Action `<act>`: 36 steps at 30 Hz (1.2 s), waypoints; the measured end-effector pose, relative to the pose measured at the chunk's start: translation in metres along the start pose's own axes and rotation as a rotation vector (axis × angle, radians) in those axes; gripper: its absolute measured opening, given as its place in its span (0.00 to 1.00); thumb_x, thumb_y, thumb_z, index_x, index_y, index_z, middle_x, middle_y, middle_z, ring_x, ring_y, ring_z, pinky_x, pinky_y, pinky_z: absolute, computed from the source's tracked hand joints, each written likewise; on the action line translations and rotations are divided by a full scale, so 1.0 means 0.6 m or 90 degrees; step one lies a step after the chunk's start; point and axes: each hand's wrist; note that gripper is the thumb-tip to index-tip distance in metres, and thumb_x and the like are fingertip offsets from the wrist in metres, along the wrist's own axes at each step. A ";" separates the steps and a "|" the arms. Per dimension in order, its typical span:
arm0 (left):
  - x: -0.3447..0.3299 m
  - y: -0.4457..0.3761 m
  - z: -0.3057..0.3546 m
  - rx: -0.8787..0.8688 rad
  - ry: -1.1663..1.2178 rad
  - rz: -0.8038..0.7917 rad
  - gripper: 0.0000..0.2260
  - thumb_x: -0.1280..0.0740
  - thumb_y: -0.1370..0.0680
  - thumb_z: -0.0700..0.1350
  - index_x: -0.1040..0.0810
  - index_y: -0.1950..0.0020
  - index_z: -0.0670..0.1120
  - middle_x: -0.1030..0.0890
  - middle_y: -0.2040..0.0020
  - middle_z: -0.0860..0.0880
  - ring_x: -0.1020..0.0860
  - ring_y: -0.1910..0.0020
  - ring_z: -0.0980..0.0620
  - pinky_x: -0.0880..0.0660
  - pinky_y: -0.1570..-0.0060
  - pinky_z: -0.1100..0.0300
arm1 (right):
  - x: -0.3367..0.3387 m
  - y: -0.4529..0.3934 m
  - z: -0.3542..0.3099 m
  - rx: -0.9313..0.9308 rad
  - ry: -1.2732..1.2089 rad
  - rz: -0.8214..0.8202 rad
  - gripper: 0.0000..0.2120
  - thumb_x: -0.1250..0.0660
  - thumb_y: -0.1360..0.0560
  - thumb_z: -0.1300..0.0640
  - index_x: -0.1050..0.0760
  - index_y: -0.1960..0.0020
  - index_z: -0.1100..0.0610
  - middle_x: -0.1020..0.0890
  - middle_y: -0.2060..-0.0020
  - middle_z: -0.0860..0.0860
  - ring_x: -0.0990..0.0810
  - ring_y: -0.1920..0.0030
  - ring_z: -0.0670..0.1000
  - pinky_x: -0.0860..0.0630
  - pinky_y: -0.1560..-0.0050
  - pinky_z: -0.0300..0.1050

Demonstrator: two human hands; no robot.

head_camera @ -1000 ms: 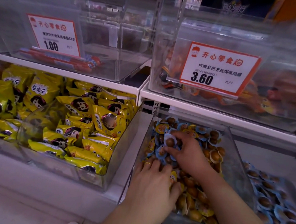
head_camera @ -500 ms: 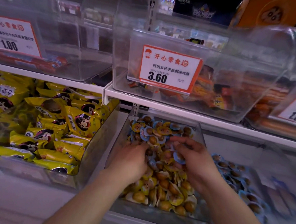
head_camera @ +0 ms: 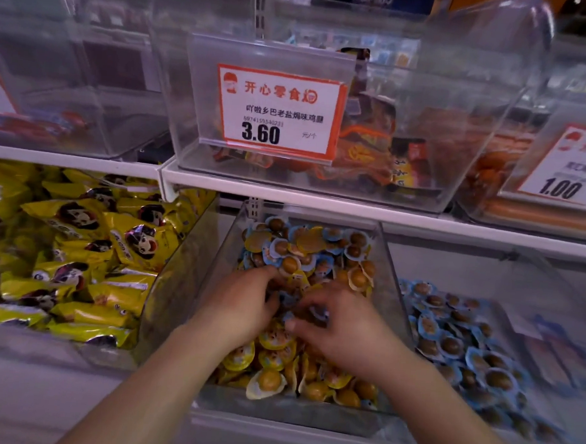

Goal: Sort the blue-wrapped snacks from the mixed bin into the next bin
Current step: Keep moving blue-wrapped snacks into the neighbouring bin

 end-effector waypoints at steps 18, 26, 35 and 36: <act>0.009 0.002 0.010 0.043 0.011 -0.053 0.18 0.28 0.26 0.54 0.23 0.36 0.61 0.19 0.40 0.58 0.20 0.41 0.53 0.23 0.44 0.57 | 0.049 0.011 -0.008 -0.260 -0.995 0.056 0.14 0.39 0.20 0.54 0.25 0.42 0.63 0.21 0.62 0.58 0.20 0.67 0.55 0.36 0.79 0.41; 0.041 0.039 0.128 -0.141 0.320 0.209 0.15 0.30 0.24 0.52 0.22 0.38 0.64 0.20 0.45 0.71 0.24 0.44 0.71 0.29 0.47 0.75 | 0.060 0.025 -0.012 -0.235 -1.046 -0.041 0.21 0.37 0.21 0.43 0.20 0.40 0.58 0.17 0.55 0.55 0.19 0.57 0.53 0.28 0.68 0.44; -0.028 0.086 0.176 -0.245 0.300 -0.041 0.33 0.50 0.23 0.73 0.64 0.24 0.70 0.60 0.24 0.74 0.57 0.25 0.73 0.51 0.30 0.73 | 0.101 0.074 0.032 -0.188 -0.899 0.208 0.09 0.35 0.20 0.61 0.21 0.42 0.62 0.14 0.56 0.58 0.16 0.60 0.53 0.24 0.68 0.43; -0.031 0.091 0.177 -0.245 0.291 -0.043 0.33 0.50 0.24 0.73 0.65 0.24 0.70 0.60 0.25 0.75 0.57 0.26 0.74 0.50 0.31 0.72 | 0.107 0.077 0.046 -0.186 -0.897 0.209 0.08 0.36 0.19 0.62 0.22 0.42 0.62 0.15 0.60 0.57 0.17 0.65 0.51 0.27 0.72 0.41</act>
Point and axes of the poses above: each hand's wrist, its own y-axis away from the middle knuckle, its own x-axis out of the back of the hand, z = x × y
